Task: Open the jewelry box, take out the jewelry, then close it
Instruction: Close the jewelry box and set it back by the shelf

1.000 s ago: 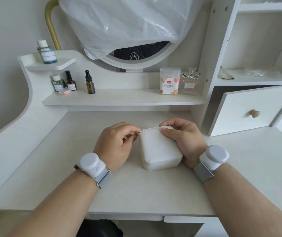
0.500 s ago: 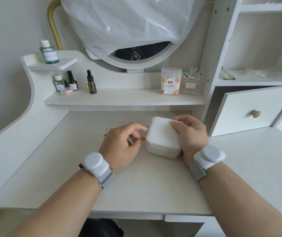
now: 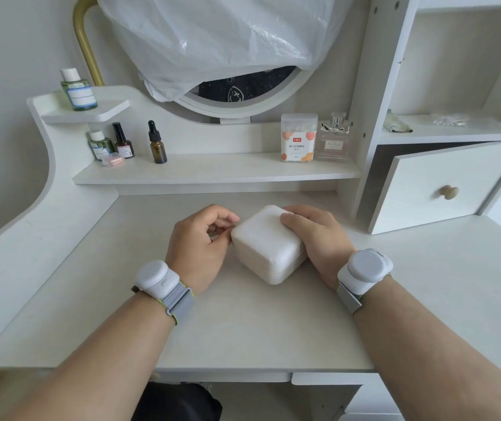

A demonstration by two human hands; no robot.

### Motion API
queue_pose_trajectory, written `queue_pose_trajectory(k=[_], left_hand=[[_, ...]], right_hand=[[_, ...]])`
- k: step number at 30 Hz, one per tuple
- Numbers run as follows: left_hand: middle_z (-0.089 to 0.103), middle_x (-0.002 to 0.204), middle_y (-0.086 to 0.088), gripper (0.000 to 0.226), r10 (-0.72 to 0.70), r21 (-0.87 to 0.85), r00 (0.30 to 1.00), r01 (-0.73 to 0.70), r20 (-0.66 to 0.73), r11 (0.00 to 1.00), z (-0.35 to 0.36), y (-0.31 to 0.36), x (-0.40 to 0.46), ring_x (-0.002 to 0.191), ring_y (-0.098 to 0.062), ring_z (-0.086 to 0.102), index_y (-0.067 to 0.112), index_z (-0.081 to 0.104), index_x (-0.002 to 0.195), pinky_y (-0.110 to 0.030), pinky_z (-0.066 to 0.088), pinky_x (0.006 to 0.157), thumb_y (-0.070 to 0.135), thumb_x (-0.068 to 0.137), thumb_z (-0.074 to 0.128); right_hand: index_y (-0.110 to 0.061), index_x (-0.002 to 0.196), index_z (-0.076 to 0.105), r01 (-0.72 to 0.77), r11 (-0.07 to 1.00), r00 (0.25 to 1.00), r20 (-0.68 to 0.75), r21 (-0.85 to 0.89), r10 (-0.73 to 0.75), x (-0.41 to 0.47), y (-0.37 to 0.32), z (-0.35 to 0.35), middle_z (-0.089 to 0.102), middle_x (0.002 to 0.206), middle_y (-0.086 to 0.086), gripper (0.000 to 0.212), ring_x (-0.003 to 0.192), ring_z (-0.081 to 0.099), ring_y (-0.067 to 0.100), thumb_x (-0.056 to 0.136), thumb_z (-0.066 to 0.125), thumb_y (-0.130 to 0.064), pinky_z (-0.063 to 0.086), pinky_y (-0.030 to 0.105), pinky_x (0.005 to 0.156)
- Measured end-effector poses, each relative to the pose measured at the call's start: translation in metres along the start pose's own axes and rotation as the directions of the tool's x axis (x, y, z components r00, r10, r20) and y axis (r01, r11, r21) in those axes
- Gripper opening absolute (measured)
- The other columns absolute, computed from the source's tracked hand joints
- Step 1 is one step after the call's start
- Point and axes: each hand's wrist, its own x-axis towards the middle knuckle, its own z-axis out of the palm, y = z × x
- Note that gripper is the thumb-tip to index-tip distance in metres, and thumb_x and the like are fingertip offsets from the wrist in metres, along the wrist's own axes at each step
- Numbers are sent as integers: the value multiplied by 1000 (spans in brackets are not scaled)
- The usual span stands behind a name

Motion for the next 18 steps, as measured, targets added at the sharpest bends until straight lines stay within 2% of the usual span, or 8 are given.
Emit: queue_pose_trajectory(k=[4,7,13,18], left_hand=[[74,81,15,21,-21,-49,1000,22,13,999,1,3,-2,72,-7,65,25,72,90,-19,48,69,6,84,77],[73,77,11,15,-26,-63,1000,25,-9,998,1,4,-2,70,-9,64,24,71,87,-20,47,67,10,84,78],[71,75,12,16,-28,-49,999,26,-24,998,0,5,-2,68,-7,65,23,70,81,-16,46,64,10,84,78],[70,76,12,20,-6,-15,1000,6,-27,1000,-2,8,-4,70,-9,66,23,68,77,-15,47,63,6,83,77]], right_hand=[[-25,101,79,-51,988,999,-2,145,52,0,-2,-2,80,98,1,30,98,73,27,78,63,-34,57,43,88],[-24,101,78,-62,975,997,-38,215,72,1,-1,-2,79,100,6,29,98,72,28,78,63,-31,56,43,88],[-25,97,77,-55,964,994,-78,259,77,3,0,-2,75,89,2,22,81,66,22,80,62,-29,51,38,76],[-28,99,74,-26,966,994,-100,259,53,4,2,-3,74,95,5,23,83,64,22,80,60,-30,51,38,75]])
